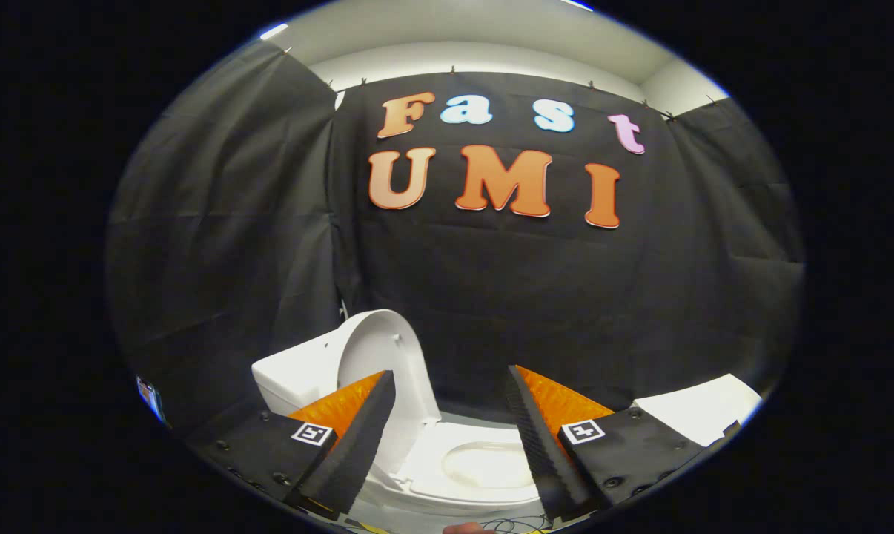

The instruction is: Open the toilet lid.

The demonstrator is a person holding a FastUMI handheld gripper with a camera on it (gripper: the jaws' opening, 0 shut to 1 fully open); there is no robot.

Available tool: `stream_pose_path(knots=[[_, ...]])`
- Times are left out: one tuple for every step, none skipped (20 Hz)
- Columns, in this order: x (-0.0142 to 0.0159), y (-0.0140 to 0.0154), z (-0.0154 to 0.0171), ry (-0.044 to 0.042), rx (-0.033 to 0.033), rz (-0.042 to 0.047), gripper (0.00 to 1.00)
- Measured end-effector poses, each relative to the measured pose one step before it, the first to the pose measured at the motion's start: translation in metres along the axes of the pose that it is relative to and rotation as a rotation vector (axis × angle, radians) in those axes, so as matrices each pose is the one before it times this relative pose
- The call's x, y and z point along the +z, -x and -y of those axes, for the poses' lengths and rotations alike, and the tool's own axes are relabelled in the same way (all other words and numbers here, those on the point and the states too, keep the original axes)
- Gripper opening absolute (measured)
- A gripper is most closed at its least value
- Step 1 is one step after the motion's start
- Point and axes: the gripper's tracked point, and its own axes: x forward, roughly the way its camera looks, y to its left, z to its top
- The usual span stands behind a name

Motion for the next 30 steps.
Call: stream_pose_path(knots=[[0.00146, 0.00687, 0.02623, -0.00121, -0.02952, 0.00859, 0.97], [-0.00145, 0.00767, 0.02664, 0.00301, -0.03268, 0.00739, 0.96], [-0.00145, 0.00771, 0.02549, 0.00297, -0.03222, 0.00811, 0.96], [-0.00254, 0.00640, 0.02433, -0.00011, -0.02730, 0.00906, 0.96], [-0.00297, 0.00517, 0.01992, -0.00036, -0.02046, 0.00656, 0.96], [-0.00443, 0.00294, 0.02011, -0.00034, -0.01539, 0.00545, 0.96], [-0.00352, 0.00031, 0.01655, 0.00166, -0.00731, 0.00121, 0.96], [-0.00492, -0.00181, 0.01559, 0.00006, 0.00052, 0.00119, 0.96], [-0.00442, -0.00222, 0.01469, -0.00429, -0.00250, -0.00579, 0.96], [-0.00393, -0.00262, 0.01414, -0.00997, 0.00079, -0.00906, 0.96], [-0.00082, -0.00209, 0.01229, -0.00955, 0.00320, -0.00620, 0.96], [0.00181, -0.00032, 0.01282, -0.00633, -0.00489, 0.00255, 0.96], [0.00578, 0.00036, 0.01468, -0.00255, -0.01723, 0.00866, 0.96], [0.00561, 0.00098, 0.01379, -0.00502, -0.01394, 0.01741, 0.96], [0.00618, 0.00062, 0.00590, -0.00852, -0.00614, 0.02275, 0.96], [0.00238, 0.00064, 0.00505, -0.00587, -0.00493, 0.01262, 0.96], [-0.00169, 0.00004, 0.00363, -0.00513, -0.00362, 0.00822, 0.96], [-0.00046, -0.00091, 0.00106, -0.00671, 0.00307, 0.01219, 0.96], [0.00015, -0.00133, -0.00166, -0.00828, 0.00765, 0.00890, 0.96], [-0.00282, -0.00018, -0.00297, -0.00706, 0.01095, 0.00415, 0.96], [-0.00341, 0.00001, -0.00268, -0.00384, 0.00937, 0.00231, 0.96], [-0.00182, 0.00009, -0.00100, -0.00357, 0.00297, 0.00515, 0.96], [-0.00279, 0.00211, 0.00067, -0.00264, -0.00170, 0.00424, 0.96], [-0.00086, 0.00317, -0.00095, -0.01006, 0.00158, 0.00892, 0.96], [0.00111, 0.00600, -0.00350, -0.01184, 0.00835, 0.01248, 0.96], [-0.00108, 0.00513, -0.00340, -0.00496, 0.00845, 0.01134, 0.96], [-0.00500, 0.00436, -0.00014, 0.01069, 0.00566, -0.00008, 0.96], [-0.00441, 0.00435, 0.00357, 0.01157, -0.00536, 0.00153, 0.97], [-0.00153, 0.00214, 0.00623, 0.00382, -0.00976, 0.00484, 0.97], [-0.00182, 0.00217, 0.00383, -0.00454, -0.00326, 0.00661, 0.97]])
